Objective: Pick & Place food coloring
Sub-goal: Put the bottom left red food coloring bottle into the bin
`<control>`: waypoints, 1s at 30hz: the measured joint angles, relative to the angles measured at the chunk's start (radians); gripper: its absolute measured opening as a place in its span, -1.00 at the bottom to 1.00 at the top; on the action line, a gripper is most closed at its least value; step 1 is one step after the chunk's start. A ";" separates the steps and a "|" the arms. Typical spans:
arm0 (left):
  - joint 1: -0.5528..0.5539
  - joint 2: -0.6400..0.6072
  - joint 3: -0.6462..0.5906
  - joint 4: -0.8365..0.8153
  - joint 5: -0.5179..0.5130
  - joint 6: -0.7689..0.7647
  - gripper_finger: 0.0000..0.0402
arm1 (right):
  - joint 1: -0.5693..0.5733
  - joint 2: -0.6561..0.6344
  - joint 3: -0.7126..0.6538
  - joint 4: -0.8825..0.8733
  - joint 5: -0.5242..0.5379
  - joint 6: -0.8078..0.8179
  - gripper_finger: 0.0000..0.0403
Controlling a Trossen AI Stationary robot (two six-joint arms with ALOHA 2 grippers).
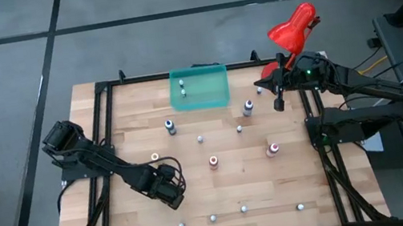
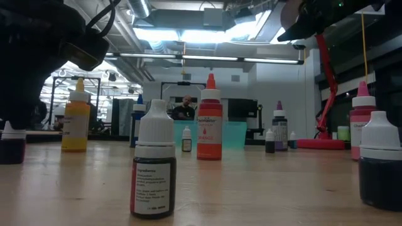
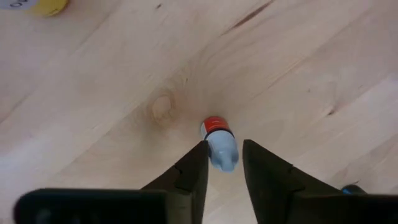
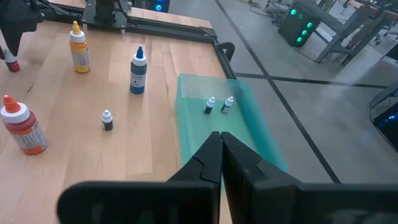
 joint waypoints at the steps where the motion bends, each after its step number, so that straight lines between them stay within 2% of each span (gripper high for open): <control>1: 0.000 0.000 0.000 0.000 -0.001 0.000 -0.60 | 0.000 0.000 0.000 0.000 0.000 0.000 -0.94; 7: 0.000 -0.001 0.001 0.000 -0.003 -0.015 -0.80 | 0.000 0.000 0.000 0.000 0.000 0.003 -0.94; 15: 0.000 -0.026 0.022 0.011 -0.008 -0.017 -0.77 | 0.000 0.000 0.000 -0.001 0.000 0.003 -0.94; 21: 0.026 -0.097 0.137 -0.027 -0.087 0.052 -0.80 | 0.000 0.002 0.000 -0.001 0.002 0.004 -0.94; 24: 0.055 -0.137 0.219 -0.097 -0.140 0.117 -0.78 | 0.000 0.002 0.000 0.000 0.003 0.006 -0.94; 30: 0.196 -0.171 0.376 -0.296 -0.191 0.316 -0.79 | 0.000 0.002 0.000 0.001 0.003 0.006 -0.94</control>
